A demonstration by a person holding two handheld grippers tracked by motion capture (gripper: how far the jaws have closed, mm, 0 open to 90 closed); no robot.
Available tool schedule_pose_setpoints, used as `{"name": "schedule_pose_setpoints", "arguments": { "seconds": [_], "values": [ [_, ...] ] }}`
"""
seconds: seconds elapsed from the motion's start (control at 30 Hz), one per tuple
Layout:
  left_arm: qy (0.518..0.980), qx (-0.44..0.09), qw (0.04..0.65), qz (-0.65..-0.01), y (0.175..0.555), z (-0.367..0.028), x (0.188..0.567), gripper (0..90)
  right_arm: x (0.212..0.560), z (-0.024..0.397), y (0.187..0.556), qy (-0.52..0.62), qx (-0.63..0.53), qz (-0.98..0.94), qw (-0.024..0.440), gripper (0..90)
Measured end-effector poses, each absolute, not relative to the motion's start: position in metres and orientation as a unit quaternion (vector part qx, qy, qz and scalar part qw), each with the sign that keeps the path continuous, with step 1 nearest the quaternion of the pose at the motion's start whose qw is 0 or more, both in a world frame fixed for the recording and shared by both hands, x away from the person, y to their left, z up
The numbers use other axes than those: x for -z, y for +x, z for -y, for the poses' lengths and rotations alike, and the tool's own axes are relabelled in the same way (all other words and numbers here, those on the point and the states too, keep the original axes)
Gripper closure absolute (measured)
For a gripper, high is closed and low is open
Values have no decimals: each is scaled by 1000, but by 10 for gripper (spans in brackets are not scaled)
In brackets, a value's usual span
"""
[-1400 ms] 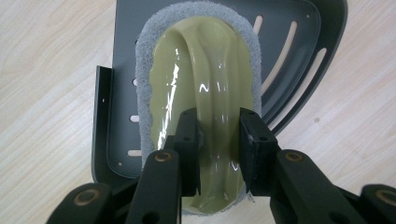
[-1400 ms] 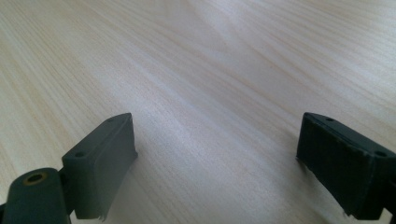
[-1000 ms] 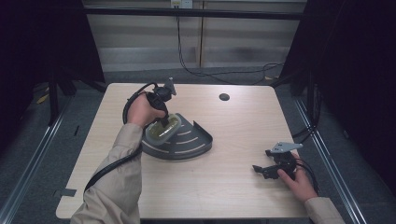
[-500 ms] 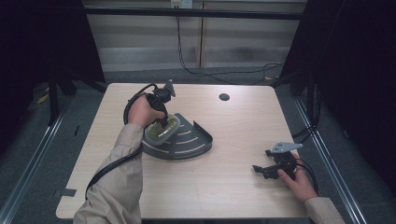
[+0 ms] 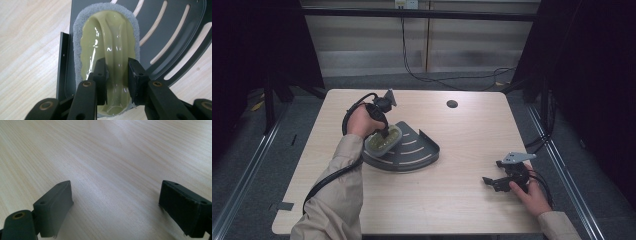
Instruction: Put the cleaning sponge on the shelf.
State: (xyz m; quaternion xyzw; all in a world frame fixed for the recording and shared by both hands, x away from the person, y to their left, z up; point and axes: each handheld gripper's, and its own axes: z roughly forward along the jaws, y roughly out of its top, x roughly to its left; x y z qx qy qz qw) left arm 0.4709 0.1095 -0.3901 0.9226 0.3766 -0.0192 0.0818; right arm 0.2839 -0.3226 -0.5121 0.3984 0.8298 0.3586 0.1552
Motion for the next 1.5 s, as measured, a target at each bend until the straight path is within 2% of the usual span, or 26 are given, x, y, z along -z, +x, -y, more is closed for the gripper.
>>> {"name": "schedule_pose_setpoints", "arguments": {
  "seconds": [1.5],
  "values": [
    [916, 11, 87, -391, 478, -120, 415, 707, 512, 323, 284, 399, -358, -830, 155, 109]
  ]
}}
